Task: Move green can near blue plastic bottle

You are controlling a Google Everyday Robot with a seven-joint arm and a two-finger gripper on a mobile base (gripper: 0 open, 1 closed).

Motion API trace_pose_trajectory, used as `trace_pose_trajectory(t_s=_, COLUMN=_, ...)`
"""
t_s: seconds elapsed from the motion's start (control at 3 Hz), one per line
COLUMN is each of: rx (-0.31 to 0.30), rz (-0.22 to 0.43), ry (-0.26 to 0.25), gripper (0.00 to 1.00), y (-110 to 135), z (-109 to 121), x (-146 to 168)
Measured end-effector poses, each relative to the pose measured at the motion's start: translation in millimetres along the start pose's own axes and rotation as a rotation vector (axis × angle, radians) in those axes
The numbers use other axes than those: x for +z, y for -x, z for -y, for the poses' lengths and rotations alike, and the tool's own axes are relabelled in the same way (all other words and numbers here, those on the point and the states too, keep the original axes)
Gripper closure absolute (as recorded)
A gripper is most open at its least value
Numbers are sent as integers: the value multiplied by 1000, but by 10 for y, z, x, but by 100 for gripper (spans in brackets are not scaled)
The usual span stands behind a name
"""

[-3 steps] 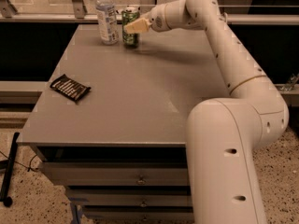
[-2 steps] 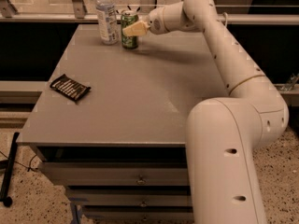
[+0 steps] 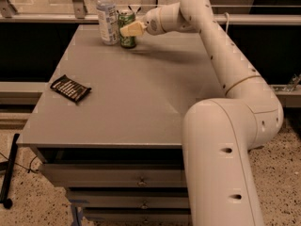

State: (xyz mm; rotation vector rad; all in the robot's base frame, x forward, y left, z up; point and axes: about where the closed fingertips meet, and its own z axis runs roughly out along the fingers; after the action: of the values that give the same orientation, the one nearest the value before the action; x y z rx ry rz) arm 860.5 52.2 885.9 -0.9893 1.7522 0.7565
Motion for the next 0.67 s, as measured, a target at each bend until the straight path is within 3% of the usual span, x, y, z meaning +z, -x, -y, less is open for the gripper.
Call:
trace_pose_trajectory(t_s=0.33, rx=4, rz=9, ry=7, gripper=12, y=23, z=-18, x=29)
trace_pose_trajectory(t_s=0.67, rx=9, rz=19, ry=12, gripper=0, y=47, z=-33, x=9)
